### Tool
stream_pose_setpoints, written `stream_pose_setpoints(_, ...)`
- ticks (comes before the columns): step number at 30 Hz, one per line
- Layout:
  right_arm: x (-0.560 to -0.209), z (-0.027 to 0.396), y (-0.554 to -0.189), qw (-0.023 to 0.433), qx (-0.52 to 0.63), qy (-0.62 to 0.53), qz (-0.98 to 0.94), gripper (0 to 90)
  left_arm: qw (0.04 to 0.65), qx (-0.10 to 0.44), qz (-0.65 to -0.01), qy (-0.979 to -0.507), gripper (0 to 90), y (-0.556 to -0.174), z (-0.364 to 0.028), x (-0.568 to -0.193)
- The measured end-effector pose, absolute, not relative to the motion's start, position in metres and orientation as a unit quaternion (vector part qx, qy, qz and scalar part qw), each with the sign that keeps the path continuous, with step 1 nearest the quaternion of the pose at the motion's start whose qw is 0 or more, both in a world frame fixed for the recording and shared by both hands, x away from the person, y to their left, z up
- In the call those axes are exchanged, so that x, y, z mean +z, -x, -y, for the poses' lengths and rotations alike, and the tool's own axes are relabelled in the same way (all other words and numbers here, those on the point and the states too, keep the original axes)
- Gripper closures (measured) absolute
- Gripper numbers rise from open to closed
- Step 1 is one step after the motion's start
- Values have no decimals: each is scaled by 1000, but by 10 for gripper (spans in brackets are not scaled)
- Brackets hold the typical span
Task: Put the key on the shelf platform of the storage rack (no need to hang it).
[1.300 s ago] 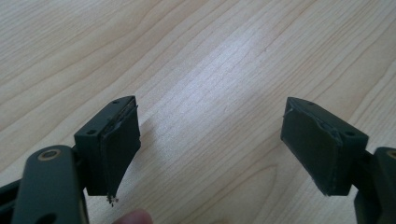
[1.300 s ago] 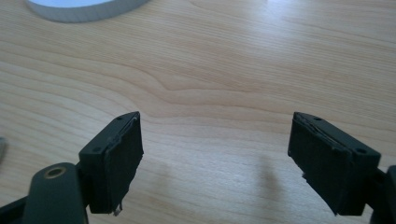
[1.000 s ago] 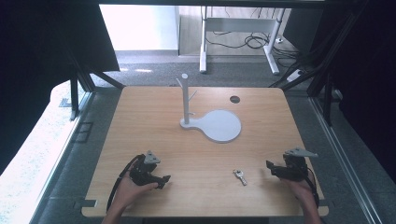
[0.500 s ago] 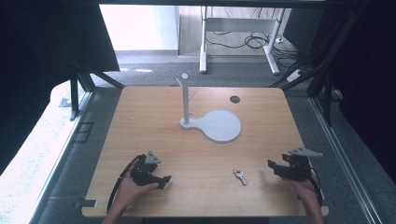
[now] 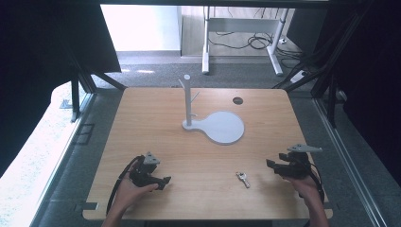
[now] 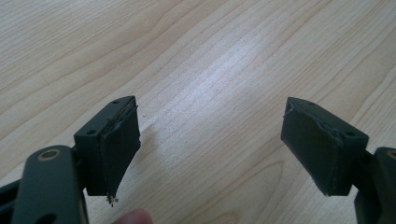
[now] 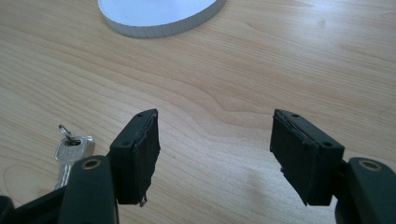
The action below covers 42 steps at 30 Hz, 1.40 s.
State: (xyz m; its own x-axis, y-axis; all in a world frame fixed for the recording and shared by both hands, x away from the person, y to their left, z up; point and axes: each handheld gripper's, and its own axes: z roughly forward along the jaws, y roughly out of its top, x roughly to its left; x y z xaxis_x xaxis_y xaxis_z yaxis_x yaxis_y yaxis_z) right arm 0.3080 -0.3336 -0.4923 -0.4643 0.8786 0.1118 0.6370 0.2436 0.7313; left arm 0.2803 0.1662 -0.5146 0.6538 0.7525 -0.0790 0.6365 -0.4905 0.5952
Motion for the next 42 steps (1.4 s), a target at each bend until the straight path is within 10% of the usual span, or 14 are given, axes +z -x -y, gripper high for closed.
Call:
stream_pose_setpoints(23, -432, 281, -316, 88, 278, -404, -867, 458, 312, 78, -393, -861, 200, -281, -169, -514)
stream_pose_setpoints(42, -455, 230, -333, 65, 212, -364, -904, 470, 313, 78, -404, -856, 200, -280, -173, -513)
